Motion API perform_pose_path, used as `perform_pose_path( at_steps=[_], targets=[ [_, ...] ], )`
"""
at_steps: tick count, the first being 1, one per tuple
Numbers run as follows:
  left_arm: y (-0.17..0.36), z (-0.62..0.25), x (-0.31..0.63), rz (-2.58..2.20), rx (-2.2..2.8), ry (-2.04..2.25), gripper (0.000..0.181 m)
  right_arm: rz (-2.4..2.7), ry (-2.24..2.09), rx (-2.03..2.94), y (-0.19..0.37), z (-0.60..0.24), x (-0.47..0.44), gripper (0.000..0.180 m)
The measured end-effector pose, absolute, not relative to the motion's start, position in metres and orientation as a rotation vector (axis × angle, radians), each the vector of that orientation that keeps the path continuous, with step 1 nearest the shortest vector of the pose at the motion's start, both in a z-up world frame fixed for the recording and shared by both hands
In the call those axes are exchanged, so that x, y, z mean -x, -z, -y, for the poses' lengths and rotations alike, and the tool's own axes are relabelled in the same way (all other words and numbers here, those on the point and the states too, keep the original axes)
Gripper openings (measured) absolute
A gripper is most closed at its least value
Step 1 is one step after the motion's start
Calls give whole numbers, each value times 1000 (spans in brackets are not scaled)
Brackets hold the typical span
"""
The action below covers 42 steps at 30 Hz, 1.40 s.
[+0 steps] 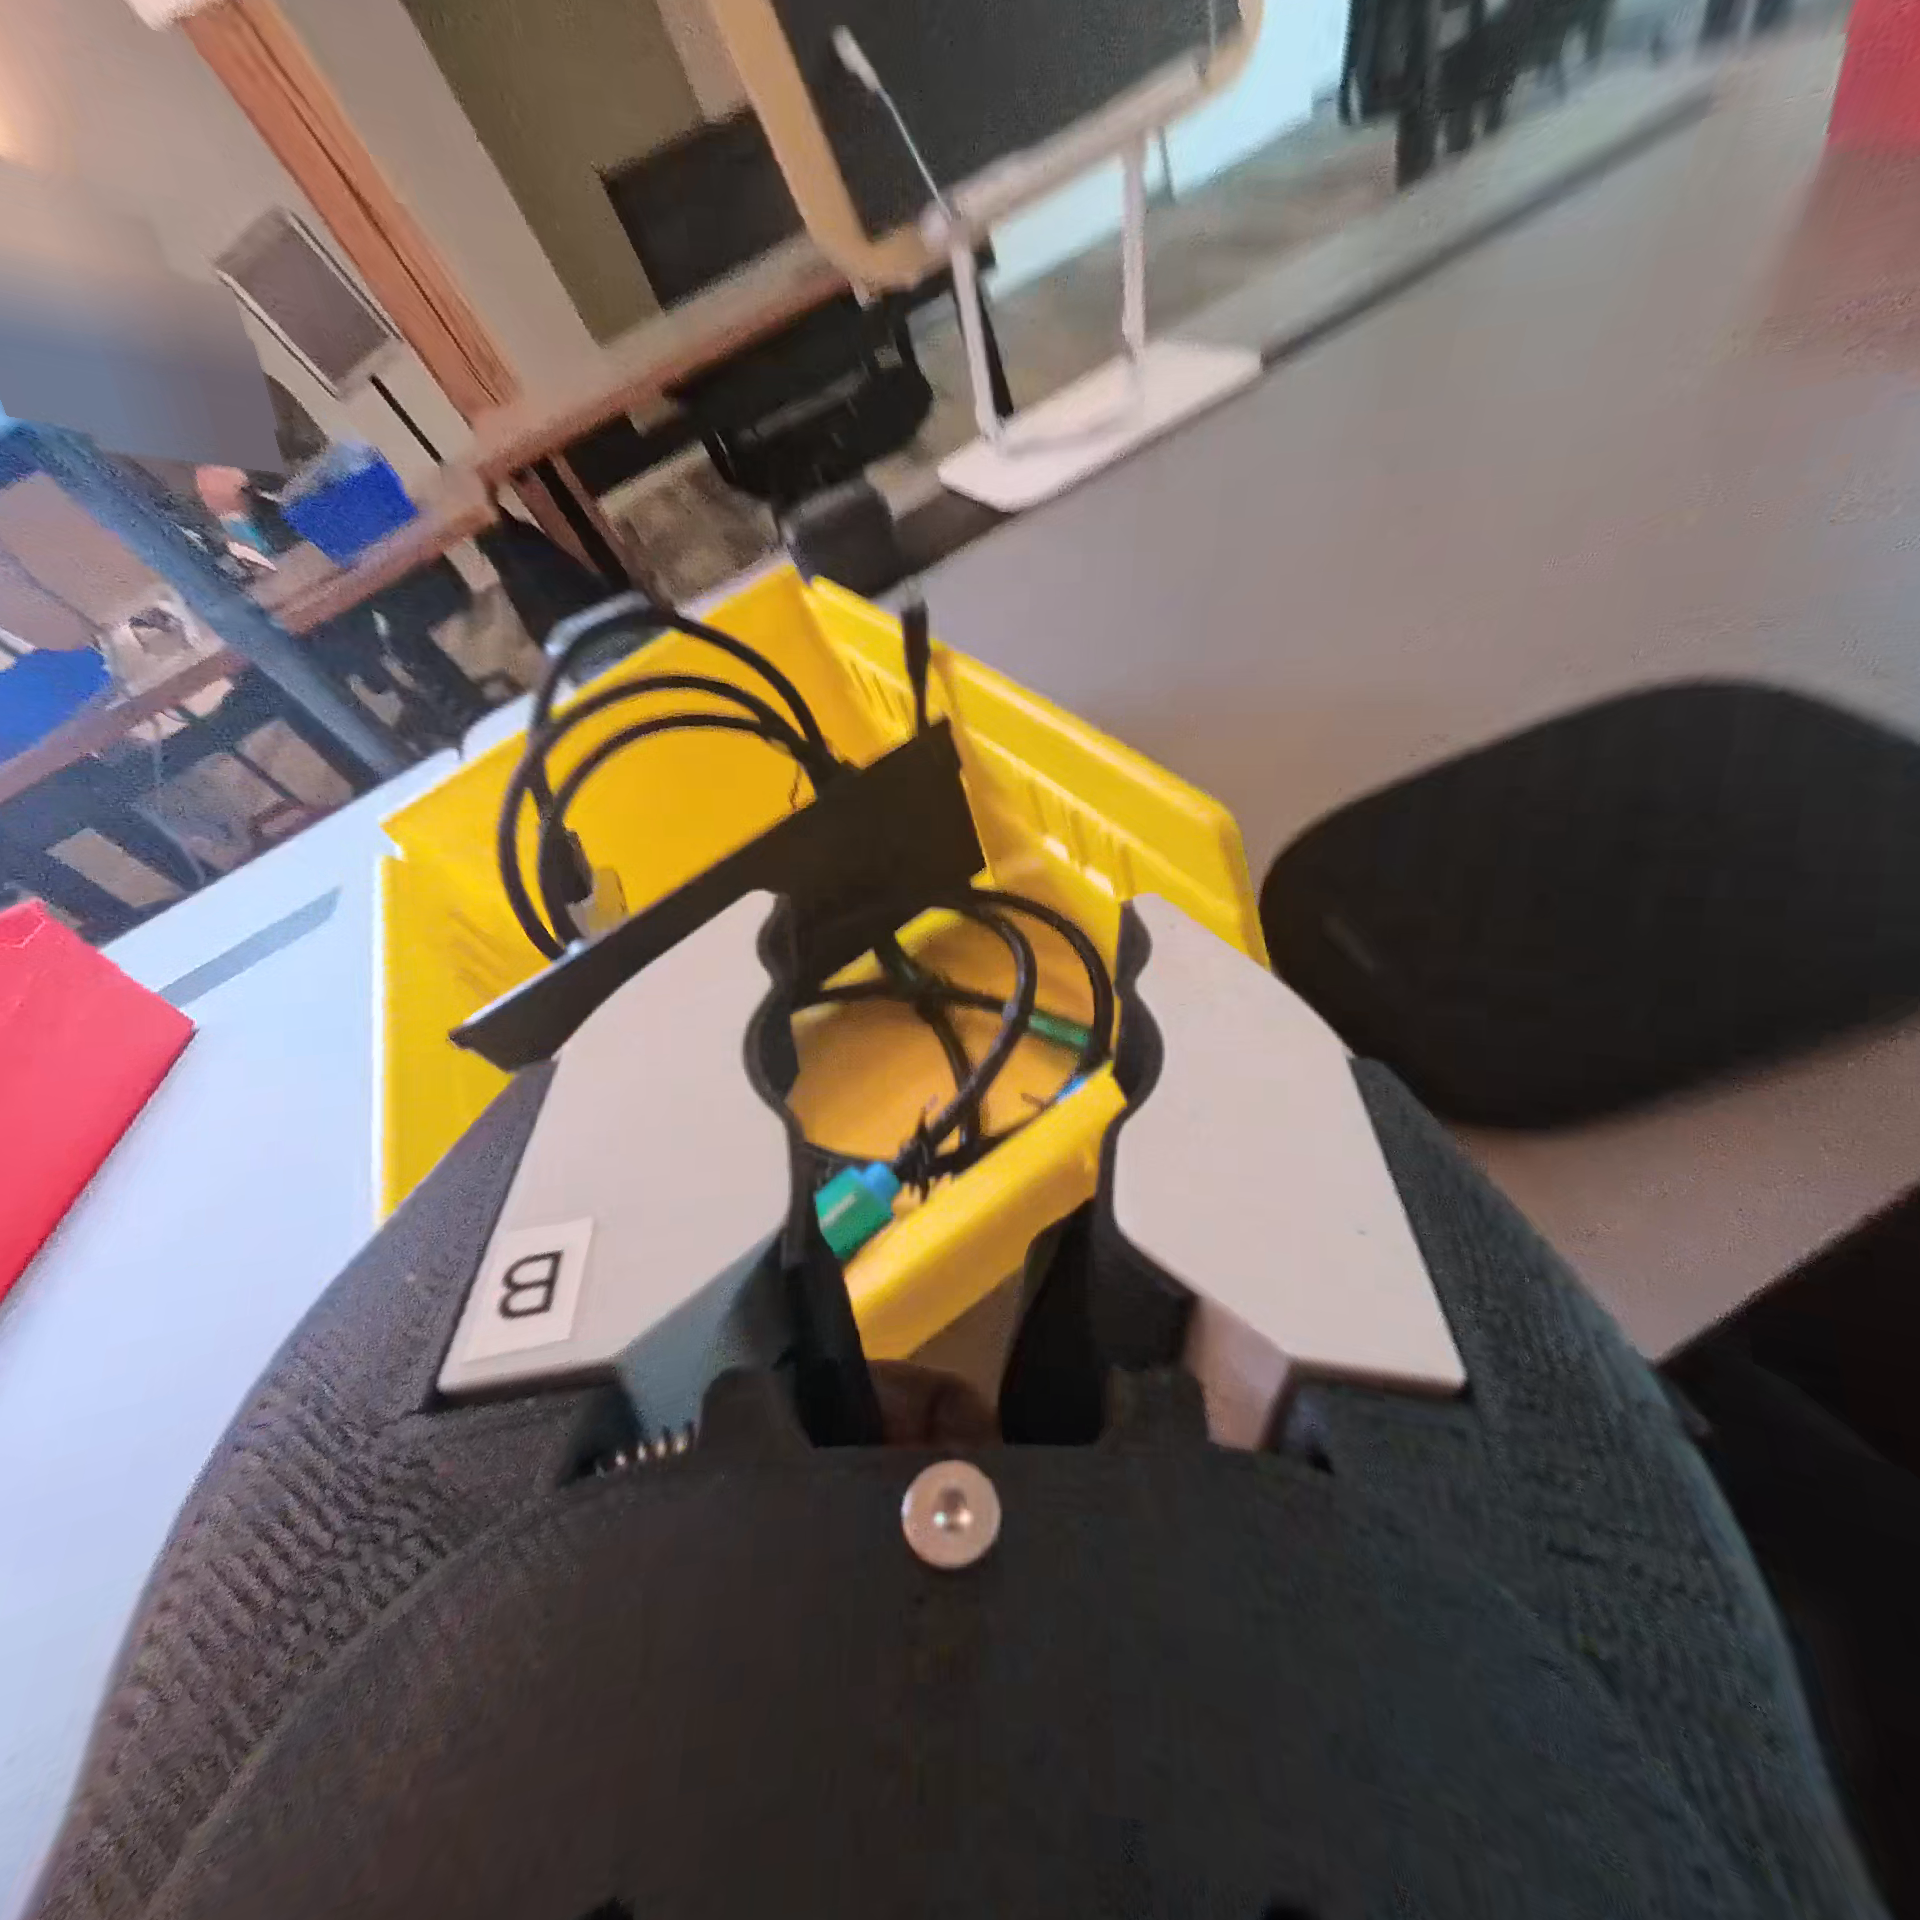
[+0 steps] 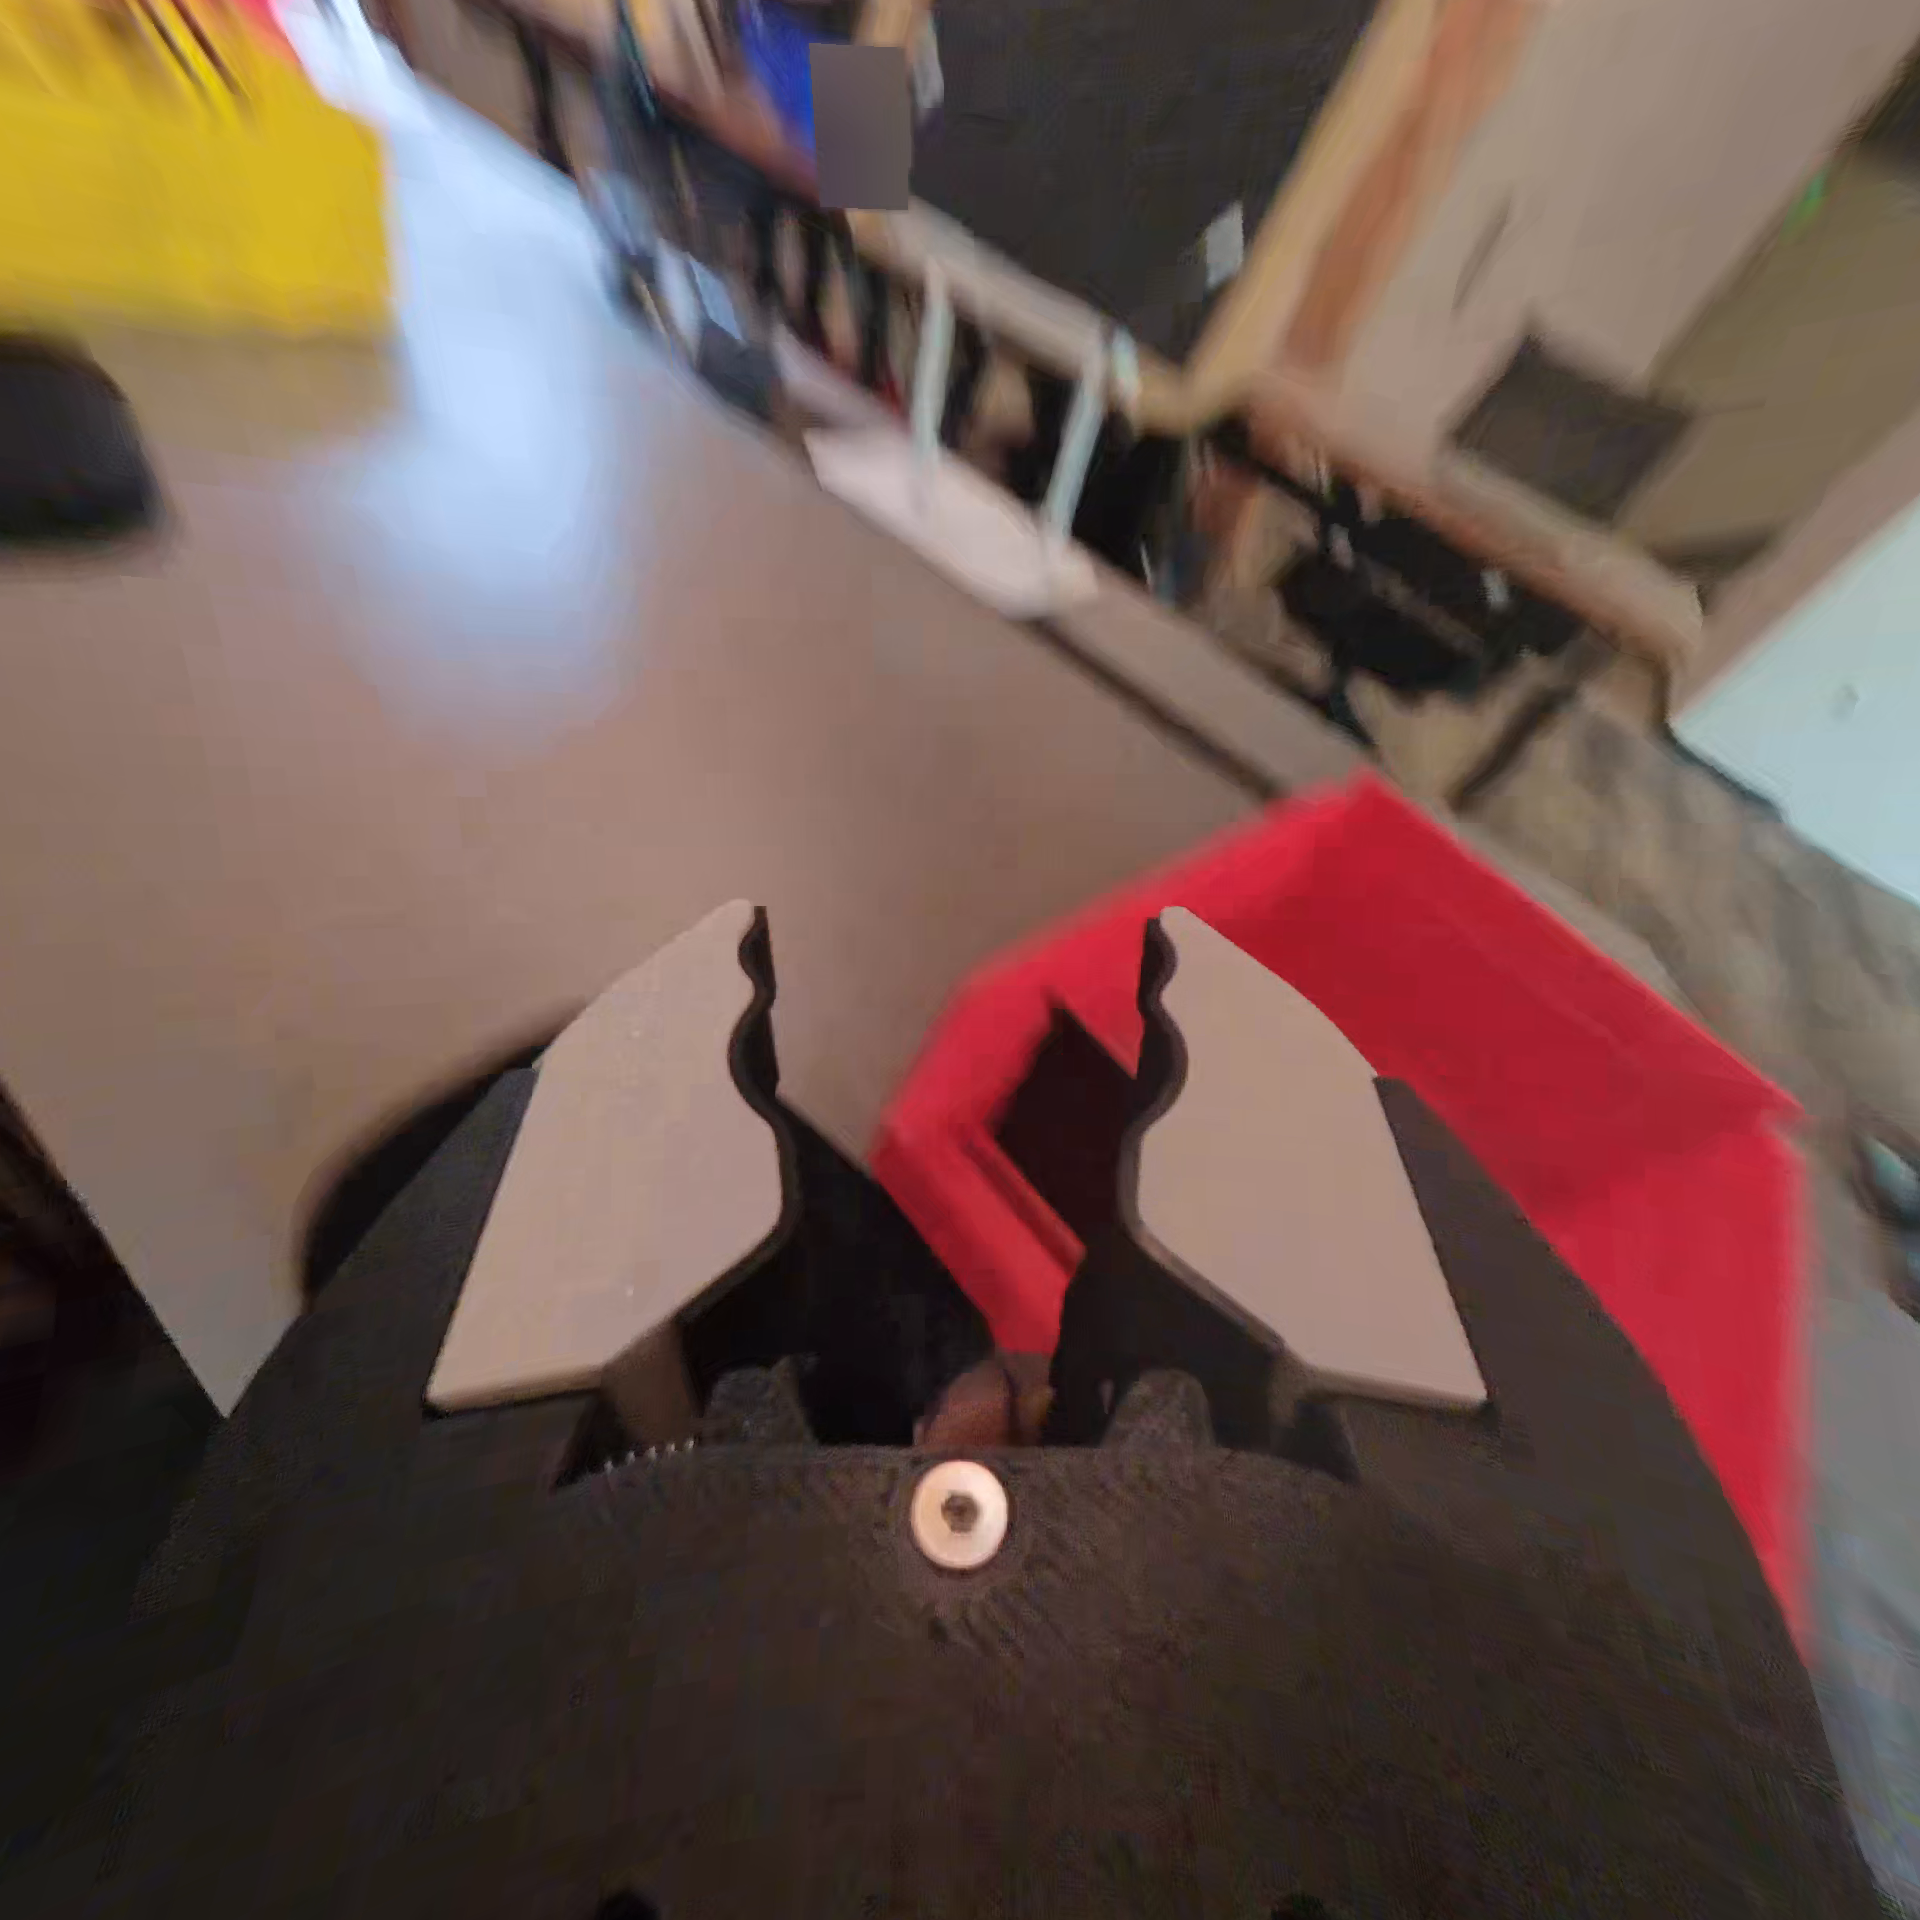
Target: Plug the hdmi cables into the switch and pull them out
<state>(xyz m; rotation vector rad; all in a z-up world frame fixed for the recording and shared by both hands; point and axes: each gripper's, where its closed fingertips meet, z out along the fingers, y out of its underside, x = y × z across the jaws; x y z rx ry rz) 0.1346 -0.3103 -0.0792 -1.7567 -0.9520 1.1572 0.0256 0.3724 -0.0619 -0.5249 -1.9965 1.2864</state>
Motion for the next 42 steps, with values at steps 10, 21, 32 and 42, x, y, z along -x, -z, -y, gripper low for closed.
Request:
perform_pose_path(
  at_steps=[10, 21, 32, 42],
  targets=[
    [38, 345, -52, 1097, 1691, -1232, 77, 1420, -2338, 203, -3, -240, -35, 87],
    [113, 434, 56, 1300, 2267, -1323, 62, 1383, -2506, 282, 24, -214, -14, 88],
    [64, 424, 71, 1292, 1974, -1492, 9, 1512, -2510, 282, 37, -201, -16, 83],
    [-89, 358, 43, 961, 1416, -1493, 7, 1764, -2358, 205, 66, -170, -25, 83]
  ],
)
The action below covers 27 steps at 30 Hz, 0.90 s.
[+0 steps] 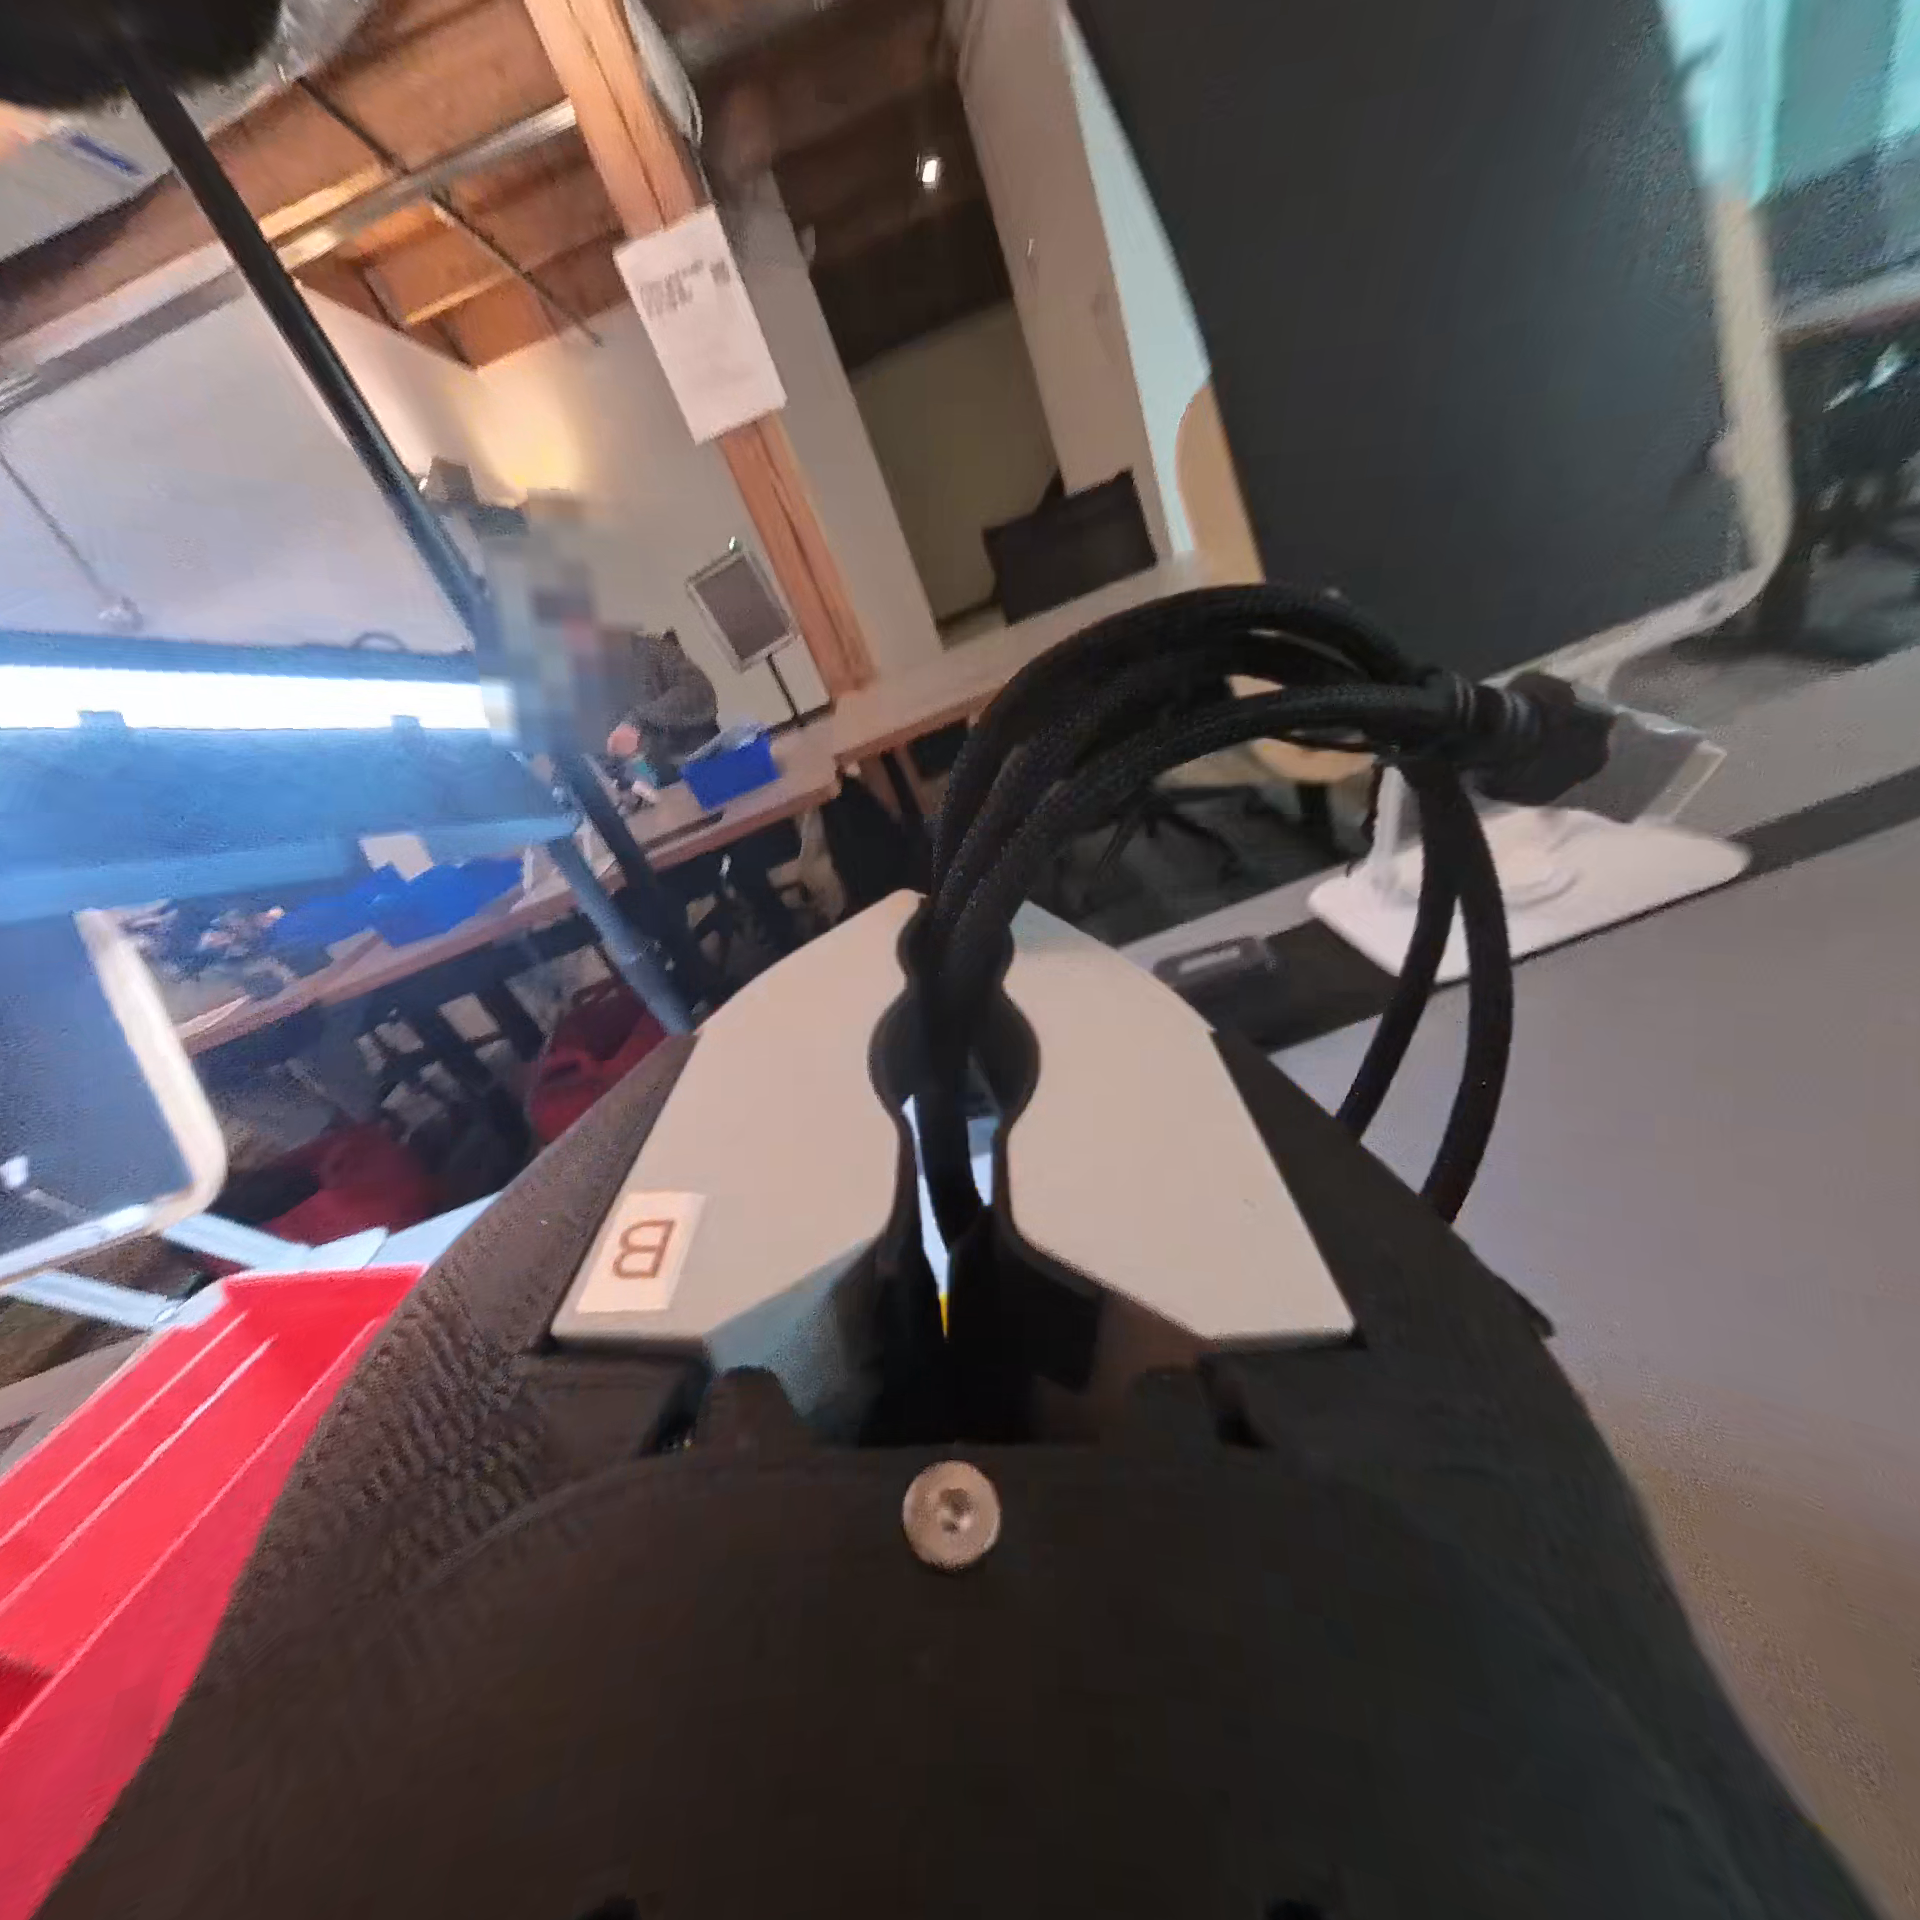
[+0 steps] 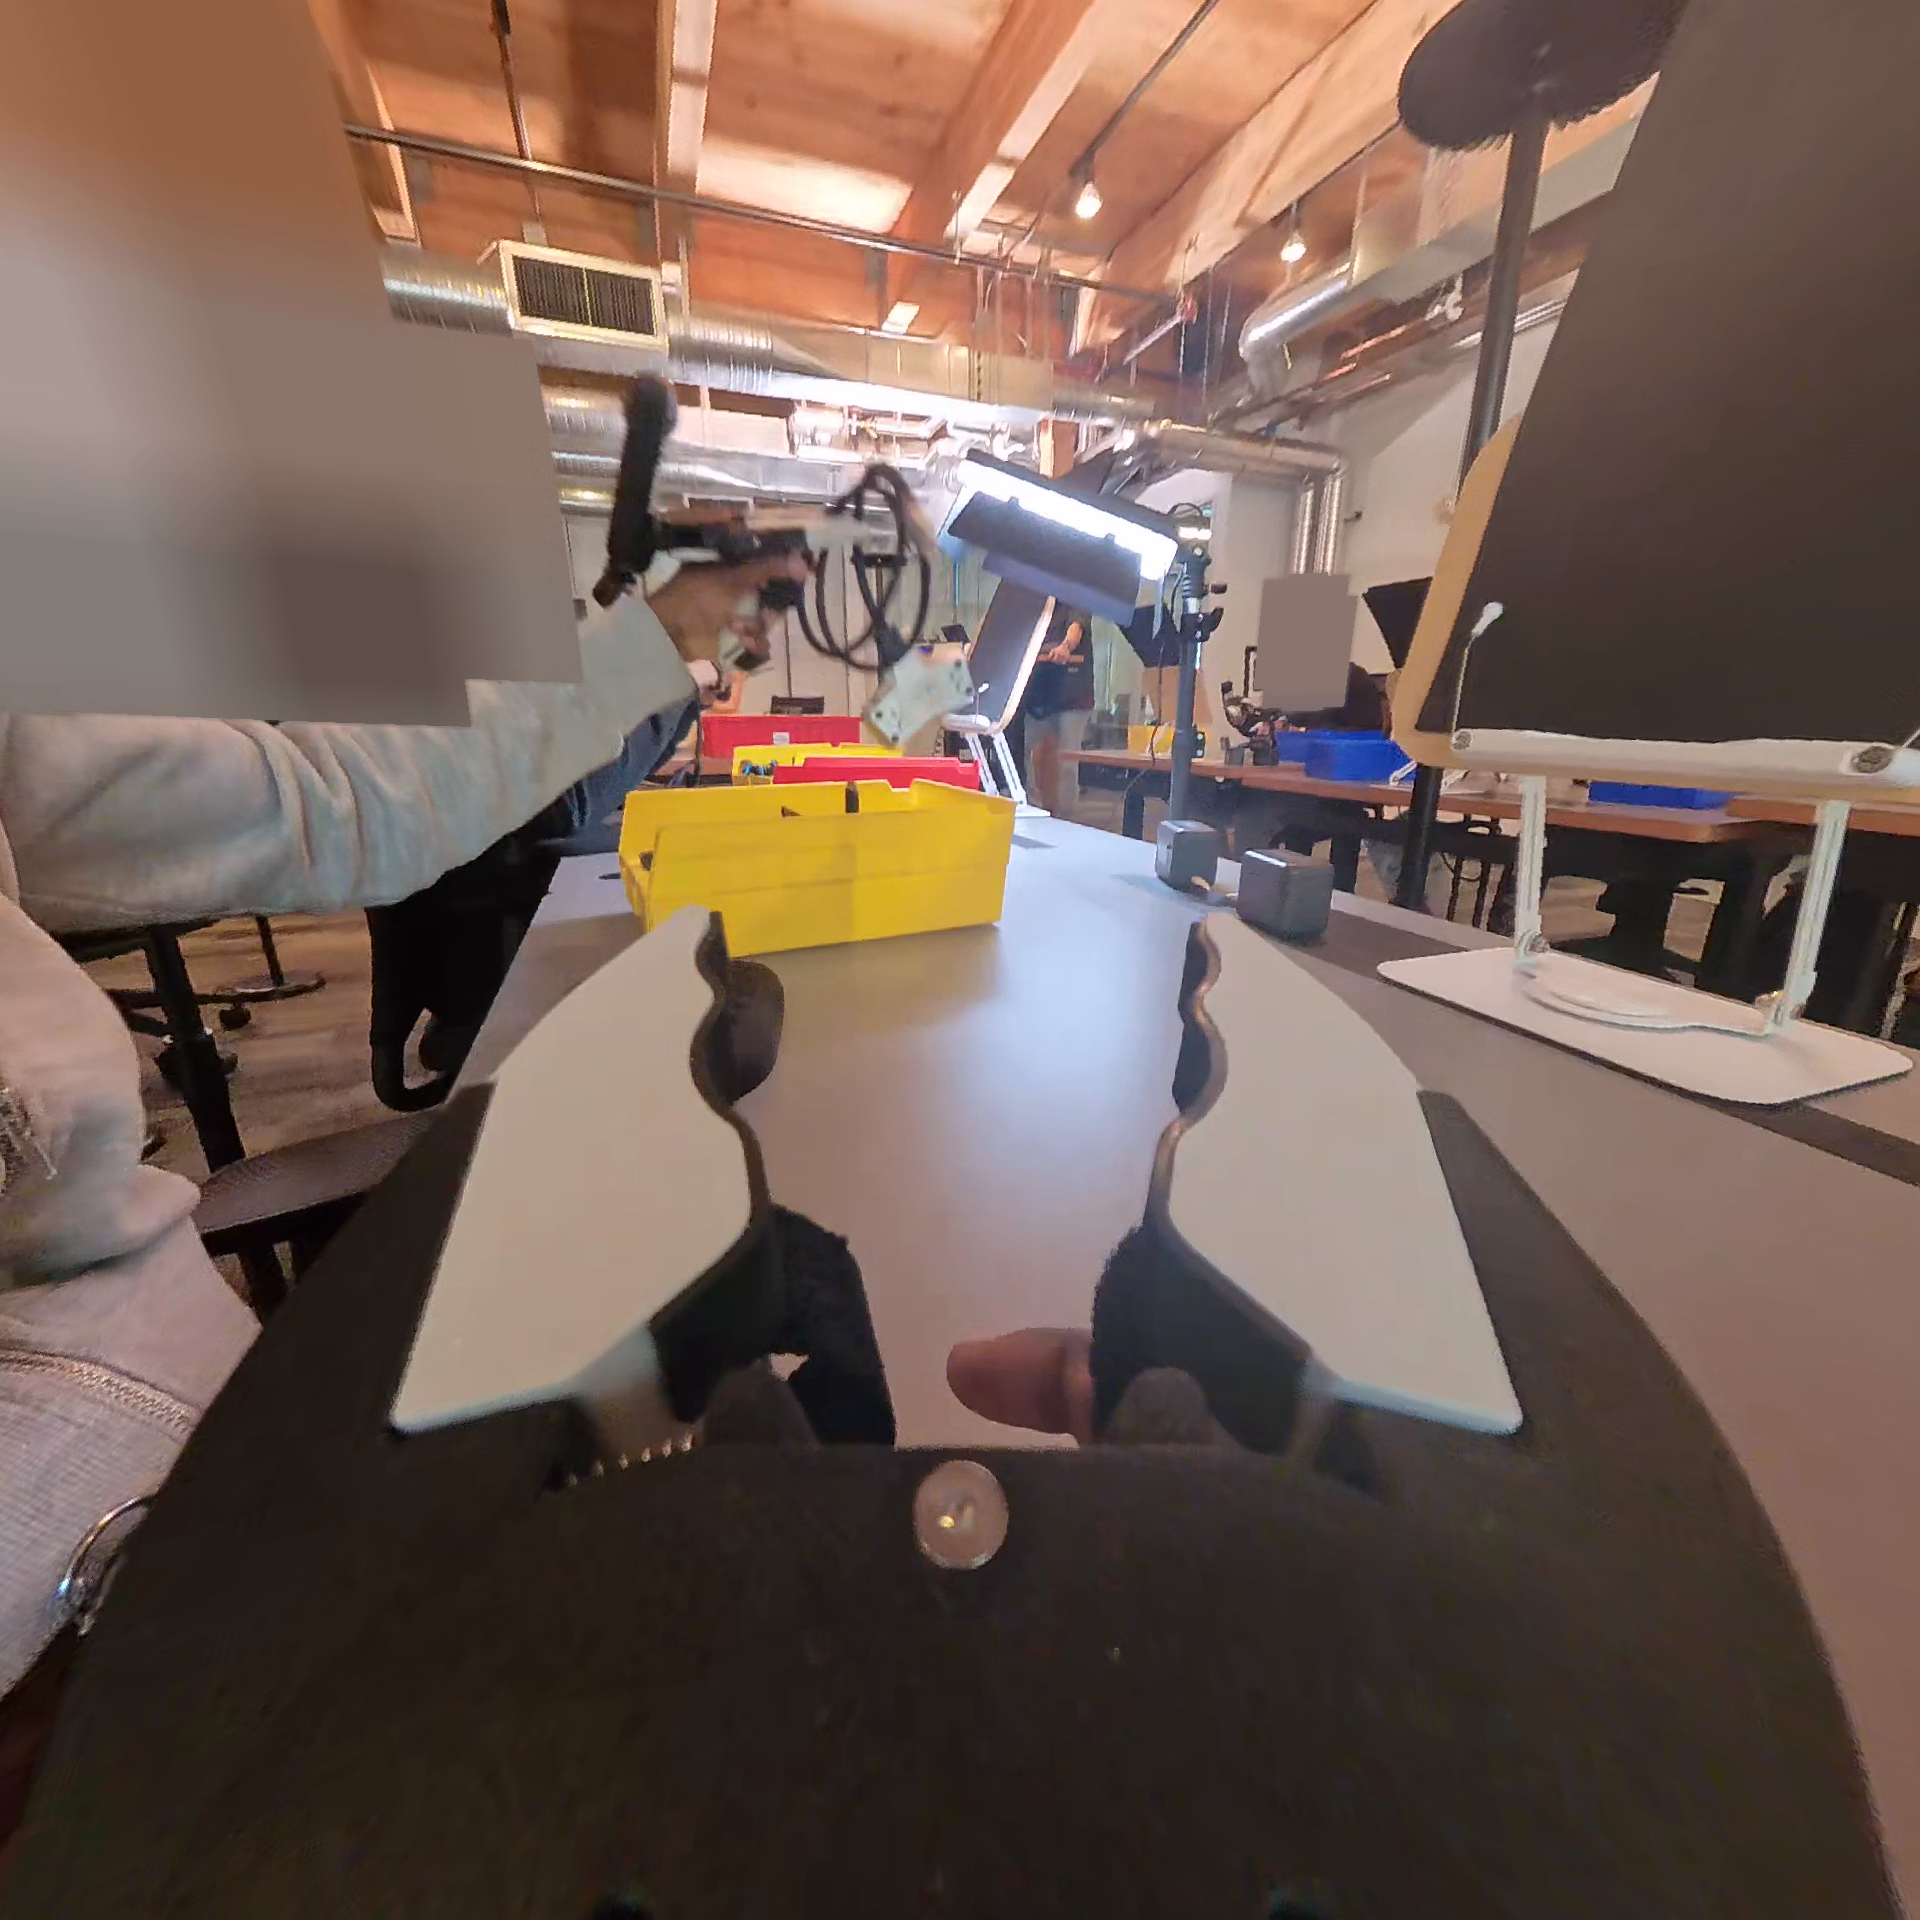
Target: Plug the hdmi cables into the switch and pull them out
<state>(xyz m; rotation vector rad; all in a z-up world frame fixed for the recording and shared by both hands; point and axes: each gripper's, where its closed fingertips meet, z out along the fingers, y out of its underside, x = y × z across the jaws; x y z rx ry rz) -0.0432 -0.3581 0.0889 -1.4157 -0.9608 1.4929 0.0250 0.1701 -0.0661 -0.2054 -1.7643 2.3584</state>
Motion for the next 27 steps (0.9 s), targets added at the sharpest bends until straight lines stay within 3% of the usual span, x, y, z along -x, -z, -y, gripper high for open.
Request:
perform_pose_path(
  at_steps=[6, 14, 17, 20, 27],
  targets=[
    [-141, 249, 5, 647, 1176, -1186, 6, 1784, -2446, 388, 50, -146, -8, 80],
    [-121, 82, -23, 376, 987, -722, 6, 2020, -2730, 211, 31, -42, -27, 80],
    [-102, 49, -21, 337, 855, -599, 6, 1874, -3019, 126, 36, -19, -43, 67],
    [-80, 34, -12, 326, 741, -434, 6, 1641, -3283, 349, 41, -16, -40, 49],
    [-47, 28, 0, 384, 709, -316, 6, 1595, -3188, 371, 45, -21, -26, 24]
  ],
)
